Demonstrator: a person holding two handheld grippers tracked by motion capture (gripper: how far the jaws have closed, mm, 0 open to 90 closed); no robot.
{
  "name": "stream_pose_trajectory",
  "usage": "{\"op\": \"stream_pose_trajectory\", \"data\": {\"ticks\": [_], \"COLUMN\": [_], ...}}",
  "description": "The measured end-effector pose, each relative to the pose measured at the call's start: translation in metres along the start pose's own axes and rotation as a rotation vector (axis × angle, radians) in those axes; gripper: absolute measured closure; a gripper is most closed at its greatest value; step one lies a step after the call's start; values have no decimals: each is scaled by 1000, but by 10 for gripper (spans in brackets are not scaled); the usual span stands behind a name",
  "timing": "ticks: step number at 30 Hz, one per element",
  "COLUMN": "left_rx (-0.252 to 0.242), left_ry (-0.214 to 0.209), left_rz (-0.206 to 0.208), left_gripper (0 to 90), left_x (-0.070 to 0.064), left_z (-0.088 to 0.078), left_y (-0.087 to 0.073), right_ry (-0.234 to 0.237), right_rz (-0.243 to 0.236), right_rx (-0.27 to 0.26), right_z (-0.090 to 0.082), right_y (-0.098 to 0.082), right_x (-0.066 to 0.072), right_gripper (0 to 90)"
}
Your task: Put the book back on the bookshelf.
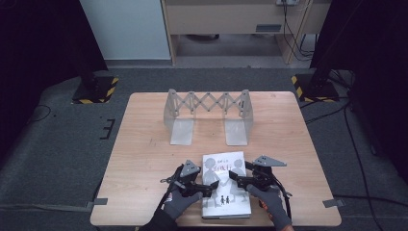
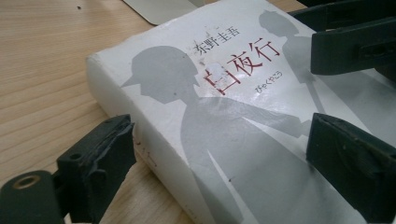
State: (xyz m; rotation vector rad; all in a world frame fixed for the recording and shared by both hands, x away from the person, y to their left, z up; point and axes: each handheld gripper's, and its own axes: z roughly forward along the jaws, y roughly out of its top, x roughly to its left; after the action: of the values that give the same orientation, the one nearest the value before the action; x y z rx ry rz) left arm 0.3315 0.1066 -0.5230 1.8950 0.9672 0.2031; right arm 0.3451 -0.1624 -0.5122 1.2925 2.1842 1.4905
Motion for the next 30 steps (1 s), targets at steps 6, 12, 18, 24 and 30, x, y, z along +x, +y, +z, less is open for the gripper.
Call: {"op": "stream_pose_trajectory", "data": {"ticks": [6, 12, 18, 24, 30], "left_rx": [-16, -21, -19, -20, -26], "left_ry": [14, 6, -9, -18, -26], "left_rz": [2, 6, -17, -34, -43], "left_gripper": [91, 117, 143, 142, 141], "left_x": [6, 5, 7, 8, 8], "left_z": [-5, -6, -7, -6, -4], "left_y": [-1, -1, -2, -2, -3], "right_ry": [13, 16, 41, 38, 68], "right_rz": [14, 3, 23, 27, 37], "right_rx": [-31, -27, -16, -12, 14], "right_z": [1, 7, 13, 16, 21], "right_y": [4, 6, 7, 6, 5], "right_x": [2, 4, 8, 9, 10], "right_gripper": [217, 228, 232, 231, 236]}}
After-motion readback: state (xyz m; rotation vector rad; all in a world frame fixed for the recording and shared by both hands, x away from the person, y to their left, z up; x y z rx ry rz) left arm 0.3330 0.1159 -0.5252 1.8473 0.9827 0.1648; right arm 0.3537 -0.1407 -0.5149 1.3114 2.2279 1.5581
